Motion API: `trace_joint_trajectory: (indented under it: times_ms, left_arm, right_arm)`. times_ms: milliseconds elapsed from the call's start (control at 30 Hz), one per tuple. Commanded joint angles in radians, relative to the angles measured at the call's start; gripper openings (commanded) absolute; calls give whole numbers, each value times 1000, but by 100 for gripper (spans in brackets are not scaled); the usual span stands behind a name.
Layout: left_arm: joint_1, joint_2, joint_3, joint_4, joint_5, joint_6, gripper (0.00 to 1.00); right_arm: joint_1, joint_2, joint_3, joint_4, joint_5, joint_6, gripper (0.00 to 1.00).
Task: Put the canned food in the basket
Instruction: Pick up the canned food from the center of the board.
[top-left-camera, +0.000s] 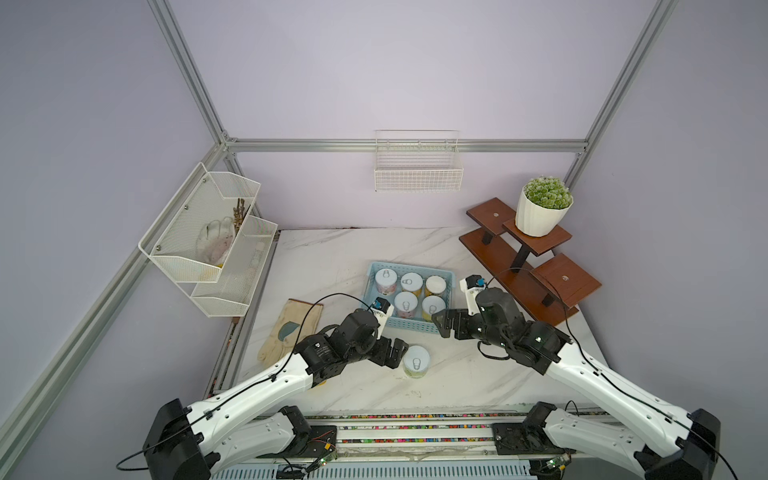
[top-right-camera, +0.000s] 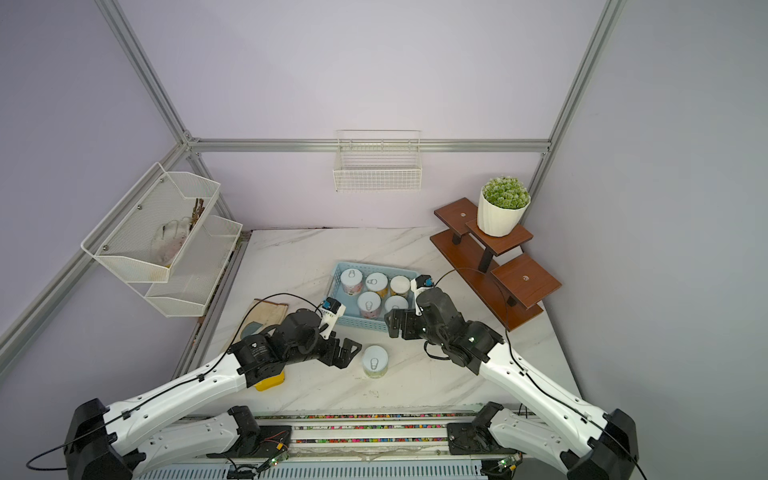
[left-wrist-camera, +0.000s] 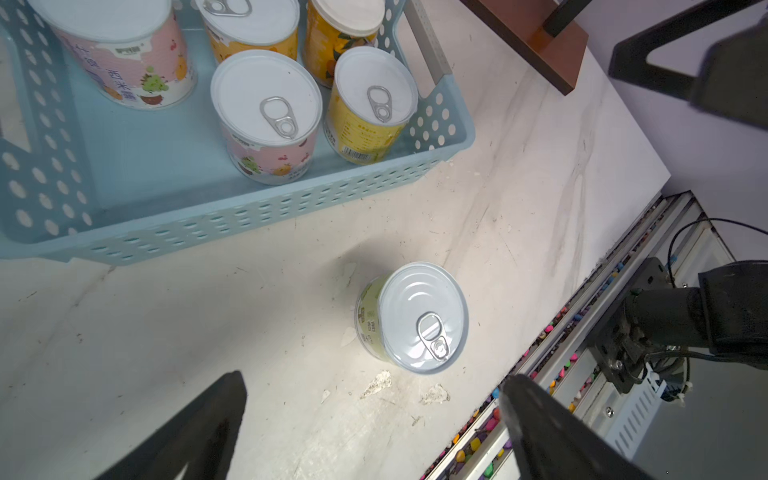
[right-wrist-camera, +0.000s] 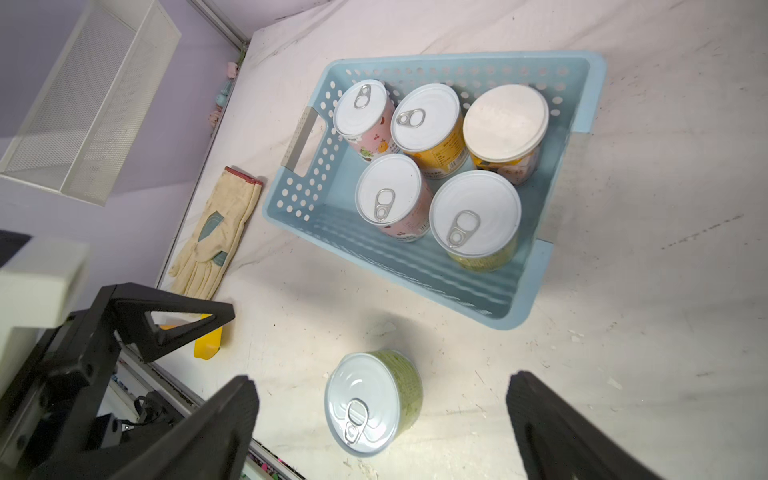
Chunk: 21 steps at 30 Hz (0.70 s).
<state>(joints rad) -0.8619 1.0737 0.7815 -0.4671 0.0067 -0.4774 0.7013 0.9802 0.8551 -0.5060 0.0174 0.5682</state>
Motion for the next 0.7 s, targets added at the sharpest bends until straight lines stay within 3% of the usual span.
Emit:
trace_joint_trajectory:
  times_ms: [0,233,500,667]
  left_arm:
    - [-58,66,64,-17,-101,-37,100]
    - [-159,211,163,-39,-161,-58,100]
    - [-216,373,237,-54,-203,-116,100]
    - [-222,424,262,-60,-208,-128,100]
  right_arm:
    - [-12,-101,-62,56,42,-49,99]
    - [-24,-208,-89,-16,-88,-109,100]
    - [-98,-276,-176,-6,-333,-102,100]
    - [-97,-377,-215,-34,-282,-49,100]
